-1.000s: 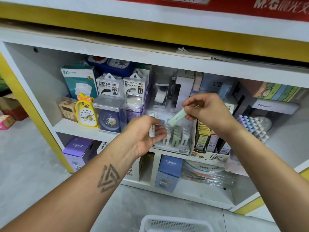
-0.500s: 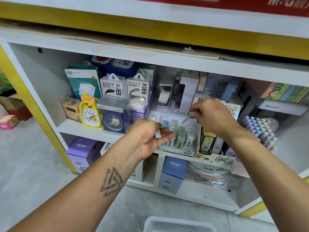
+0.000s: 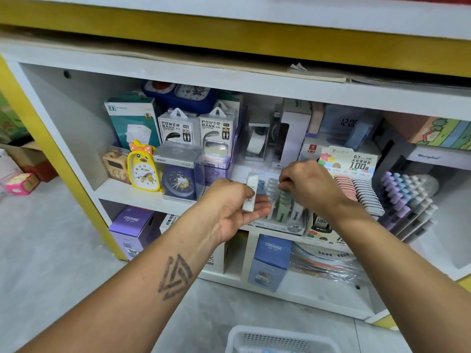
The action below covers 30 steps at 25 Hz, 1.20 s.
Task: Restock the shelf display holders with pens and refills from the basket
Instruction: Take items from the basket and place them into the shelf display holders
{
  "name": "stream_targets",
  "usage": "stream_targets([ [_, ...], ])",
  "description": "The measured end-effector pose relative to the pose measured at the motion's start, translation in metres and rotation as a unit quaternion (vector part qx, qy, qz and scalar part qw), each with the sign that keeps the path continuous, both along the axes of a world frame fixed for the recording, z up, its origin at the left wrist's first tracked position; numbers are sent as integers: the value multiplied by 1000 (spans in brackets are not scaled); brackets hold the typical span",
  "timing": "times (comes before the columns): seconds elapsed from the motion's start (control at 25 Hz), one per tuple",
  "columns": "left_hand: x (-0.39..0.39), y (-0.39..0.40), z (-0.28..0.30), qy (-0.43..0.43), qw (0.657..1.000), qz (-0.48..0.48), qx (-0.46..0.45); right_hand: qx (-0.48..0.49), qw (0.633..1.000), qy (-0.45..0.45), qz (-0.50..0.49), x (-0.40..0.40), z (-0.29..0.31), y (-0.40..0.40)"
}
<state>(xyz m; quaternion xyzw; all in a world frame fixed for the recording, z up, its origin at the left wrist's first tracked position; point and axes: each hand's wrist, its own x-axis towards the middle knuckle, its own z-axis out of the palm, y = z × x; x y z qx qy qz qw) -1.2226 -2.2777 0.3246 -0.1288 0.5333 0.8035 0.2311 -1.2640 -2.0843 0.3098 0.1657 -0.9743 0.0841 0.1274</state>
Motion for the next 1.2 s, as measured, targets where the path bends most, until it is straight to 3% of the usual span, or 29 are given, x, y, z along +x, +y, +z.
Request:
stream_targets([
  [0.24, 1, -2, 2, -5, 1000, 18, 7, 36, 998, -45, -27, -1, -4, -2],
  [0.36, 1, -1, 1, 3, 999, 10, -39, 58, 996, -57, -49, 0, -4, -3],
  [0.44, 0, 1, 1, 12, 998, 4, -65, -80, 993, -62, -56, 3, 6, -9],
  [0.56, 0, 5, 0, 18, 998, 9, -54, -377, 909, -168, -64, 12, 28, -14],
  [0.68, 2, 14, -2, 65, 996, 11, -51, -449, 862, -232, -33, 24, 40, -11],
  [0.88, 3, 29, 0, 167, 978, 42, -122, -518, 821, -236, -39, 29, 44, 6],
  [1.0, 2, 34, -2, 204, 966, 41, -152, -501, 838, -214, -36, 29, 44, 13],
  [1.08, -2, 37, -7, 223, 951, 46, -209, -450, 883, -128, -47, 24, 45, 20],
  [1.16, -5, 35, -13, 260, 903, 23, -341, -322, 944, 2, -73, 17, 43, 28],
  [1.2, -3, 34, -16, 289, 859, -11, -423, -241, 966, 49, -76, 15, 42, 29],
])
